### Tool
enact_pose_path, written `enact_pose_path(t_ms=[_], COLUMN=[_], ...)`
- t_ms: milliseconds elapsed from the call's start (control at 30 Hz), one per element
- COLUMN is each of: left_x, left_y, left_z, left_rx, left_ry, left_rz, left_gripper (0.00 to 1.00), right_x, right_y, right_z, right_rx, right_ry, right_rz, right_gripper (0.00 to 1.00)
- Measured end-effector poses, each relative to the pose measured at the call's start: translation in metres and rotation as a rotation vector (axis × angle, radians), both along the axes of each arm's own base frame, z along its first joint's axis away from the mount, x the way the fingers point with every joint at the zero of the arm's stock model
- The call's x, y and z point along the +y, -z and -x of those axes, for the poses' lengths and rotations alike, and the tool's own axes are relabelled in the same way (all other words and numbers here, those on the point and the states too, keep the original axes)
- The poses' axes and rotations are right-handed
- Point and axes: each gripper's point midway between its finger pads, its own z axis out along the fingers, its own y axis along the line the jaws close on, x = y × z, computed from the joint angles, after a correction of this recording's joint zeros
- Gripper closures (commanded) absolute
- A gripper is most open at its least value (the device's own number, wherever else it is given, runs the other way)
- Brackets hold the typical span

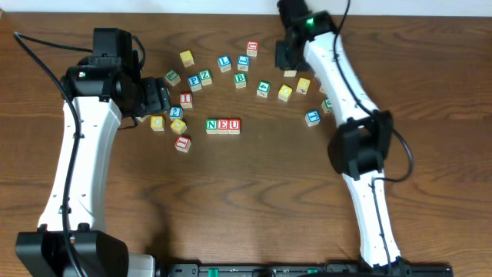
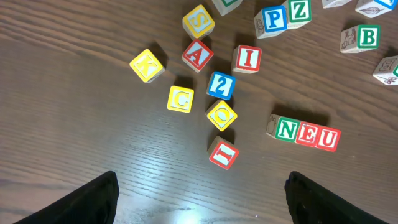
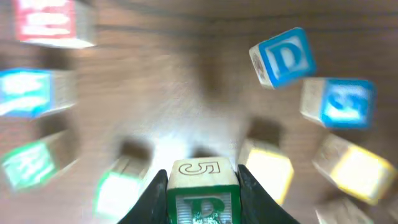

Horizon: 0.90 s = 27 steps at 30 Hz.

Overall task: Spell out NEURIPS
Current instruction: 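Carry the green R block and lower it right of the U block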

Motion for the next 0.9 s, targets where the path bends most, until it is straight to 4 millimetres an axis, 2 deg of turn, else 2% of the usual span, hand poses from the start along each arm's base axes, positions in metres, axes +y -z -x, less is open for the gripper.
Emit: enact_pose_path(t_ms=[100, 167, 267, 367, 667, 800, 900], left_x=[0.0, 0.0, 0.0, 0.0, 0.003, 0.004, 0.004], left_y=[0.0, 0.0, 0.0, 0.0, -0.002, -0.002, -0.003], left_z=[0.0, 0.0, 0.0, -0.001, -0.006, -0.006, -0.006], left_rx=[0.0, 0.0, 0.0, -0.003, -0.025, -0.026, -0.027], left_ry=[0.0, 0.0, 0.0, 0.0, -0.007, -0.009, -0.009], left_rz=[0.0, 0.0, 0.0, 0.0, -0.019, -0.022, -0.022], left_gripper=[0.16, 0.15, 0.15, 0.15, 0.15, 0.15, 0.15], right_x=[0.001, 0.0, 0.002, 0.013, 0.073, 0.089, 0.093], right_y=[-0.045, -0.063, -0.063, -0.046, 0.025, 0.047, 0.062], right_z=[0.029, 0.054, 0.074, 0.088, 0.114, 0.124, 0.128], right_rx=[0.024, 0.075, 0.14, 0.208, 0.277, 0.286, 0.293], right_ry=[-0.029, -0.05, -0.08, -0.125, -0.252, -0.263, -0.253], right_rz=[-0.042, -0.052, -0.04, -0.012, 0.055, 0.067, 0.072], right_gripper=[0.81, 0.81, 0.84, 0.85, 0.86, 0.85, 0.84])
